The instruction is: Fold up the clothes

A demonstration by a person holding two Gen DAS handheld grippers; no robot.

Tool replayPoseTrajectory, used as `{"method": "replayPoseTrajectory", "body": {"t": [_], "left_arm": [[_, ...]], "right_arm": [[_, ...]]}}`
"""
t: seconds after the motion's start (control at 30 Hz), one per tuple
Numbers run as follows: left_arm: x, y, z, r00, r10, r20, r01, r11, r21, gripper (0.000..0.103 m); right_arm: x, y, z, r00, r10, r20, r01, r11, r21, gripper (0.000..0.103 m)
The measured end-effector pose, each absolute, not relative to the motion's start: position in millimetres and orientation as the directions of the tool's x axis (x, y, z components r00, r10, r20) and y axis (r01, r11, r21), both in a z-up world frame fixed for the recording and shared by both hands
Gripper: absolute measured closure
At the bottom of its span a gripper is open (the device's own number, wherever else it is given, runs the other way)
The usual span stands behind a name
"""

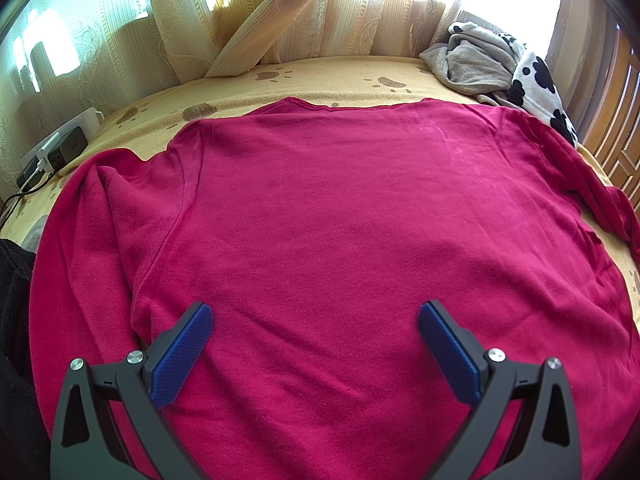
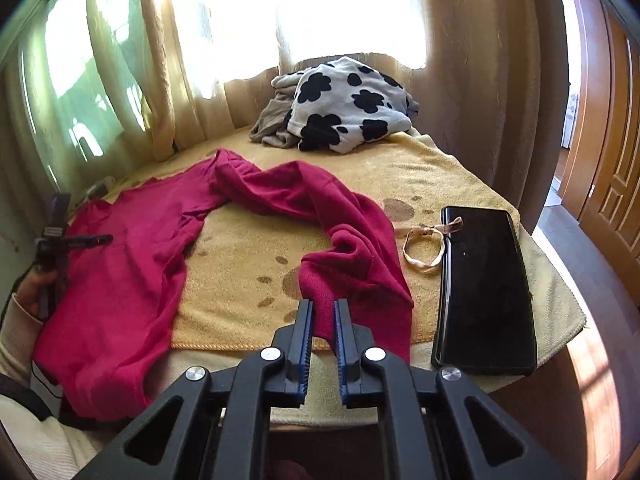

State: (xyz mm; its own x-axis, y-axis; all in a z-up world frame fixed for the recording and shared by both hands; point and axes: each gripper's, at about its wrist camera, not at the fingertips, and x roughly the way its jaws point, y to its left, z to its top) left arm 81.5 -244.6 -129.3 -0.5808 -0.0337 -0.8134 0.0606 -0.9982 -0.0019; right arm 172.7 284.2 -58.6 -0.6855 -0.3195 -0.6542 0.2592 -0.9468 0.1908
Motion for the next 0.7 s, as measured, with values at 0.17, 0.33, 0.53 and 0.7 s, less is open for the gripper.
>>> {"method": "replayPoseTrajectory", "body": {"t": [0.17,0.33,0.53,0.7], "left_arm": [[81.5,-244.7,-129.3,-0.581,-0.034,-0.813,0.061,-0.998,-0.002,0.0],[81.5,-244.8,-129.3,-0.581,-0.033,-0.813,0.06,-0.998,-0.002,0.0],[81.5,-244.7,-129.3,-0.581,-0.034,-0.813,0.061,-0.998,-0.002,0.0],[81.6,-244.6,-129.3,-0.581,-0.034,-0.813,0.06,-0.998,-0.002,0.0]], "right_arm": [[151.5,302.3,-7.5,-0.739,-0.447,-0.504,0.306,-0.889,0.34,0.091],[115.4,349.0,44.0,-0.818,-0.466,-0.338,0.284,-0.838,0.466,0.091],[76.4,429.8,49.9,-0.898,-0.292,-0.33,0.062,-0.825,0.562,0.093],[66.9,441.5,23.7,-0.856,-0.32,-0.407,0.043,-0.827,0.56,0.093]]}}
